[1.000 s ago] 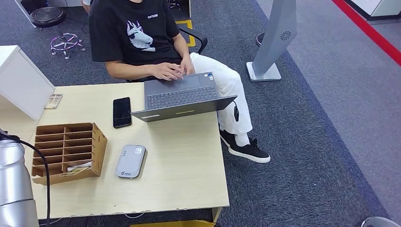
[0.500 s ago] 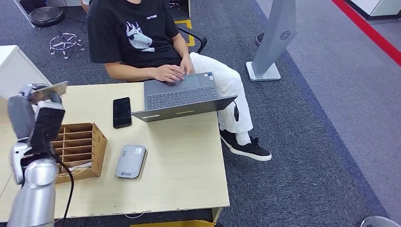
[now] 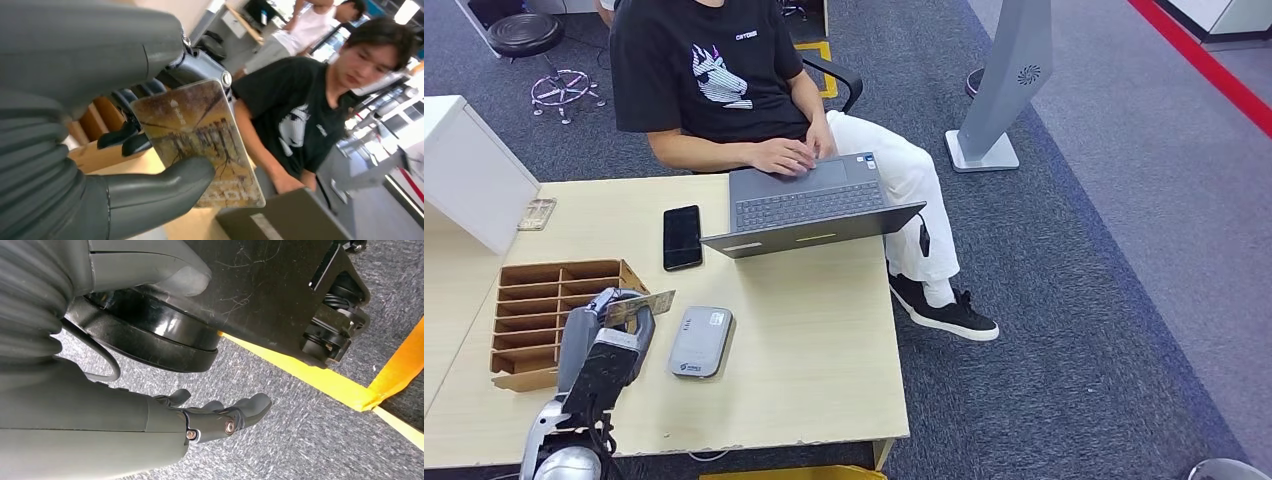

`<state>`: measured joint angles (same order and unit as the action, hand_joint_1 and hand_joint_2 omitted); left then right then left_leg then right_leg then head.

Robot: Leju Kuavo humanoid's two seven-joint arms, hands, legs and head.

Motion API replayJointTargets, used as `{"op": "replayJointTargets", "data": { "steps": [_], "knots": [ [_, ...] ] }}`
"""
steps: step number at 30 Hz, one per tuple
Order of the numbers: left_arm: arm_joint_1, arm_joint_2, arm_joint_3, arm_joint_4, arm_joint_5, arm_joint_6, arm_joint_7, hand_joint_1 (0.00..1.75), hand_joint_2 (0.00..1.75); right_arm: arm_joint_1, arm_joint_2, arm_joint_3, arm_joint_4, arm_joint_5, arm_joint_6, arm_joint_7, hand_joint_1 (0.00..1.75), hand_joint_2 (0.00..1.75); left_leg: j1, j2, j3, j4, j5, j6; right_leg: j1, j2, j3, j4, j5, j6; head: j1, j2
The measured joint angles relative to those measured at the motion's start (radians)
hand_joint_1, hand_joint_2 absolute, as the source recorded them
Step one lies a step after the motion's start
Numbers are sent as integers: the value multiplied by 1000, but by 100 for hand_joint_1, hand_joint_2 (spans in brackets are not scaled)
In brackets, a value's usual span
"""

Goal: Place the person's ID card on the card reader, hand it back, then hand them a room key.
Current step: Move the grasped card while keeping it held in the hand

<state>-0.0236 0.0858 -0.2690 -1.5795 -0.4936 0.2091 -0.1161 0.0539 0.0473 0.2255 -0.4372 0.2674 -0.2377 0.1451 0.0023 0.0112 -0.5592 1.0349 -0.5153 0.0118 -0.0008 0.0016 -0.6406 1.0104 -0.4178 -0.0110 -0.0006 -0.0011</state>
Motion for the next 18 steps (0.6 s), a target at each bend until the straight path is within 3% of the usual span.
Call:
{"op": "replayJointTargets", "data": {
  "steps": [8,18],
  "knots": [
    [85,4,23,-8,-11,12,53,175,175,6,0,-4,-7,-11,0,-3,0,175,0,-1,0,0,0,0,0,0,0,0,0,0,0,0],
    [96,7,59,27,-39,53,66,175,175,6,-1,-4,-11,-10,0,-3,0,175,0,-2,0,0,0,0,0,-1,0,0,0,0,0,0]
  ]
}}
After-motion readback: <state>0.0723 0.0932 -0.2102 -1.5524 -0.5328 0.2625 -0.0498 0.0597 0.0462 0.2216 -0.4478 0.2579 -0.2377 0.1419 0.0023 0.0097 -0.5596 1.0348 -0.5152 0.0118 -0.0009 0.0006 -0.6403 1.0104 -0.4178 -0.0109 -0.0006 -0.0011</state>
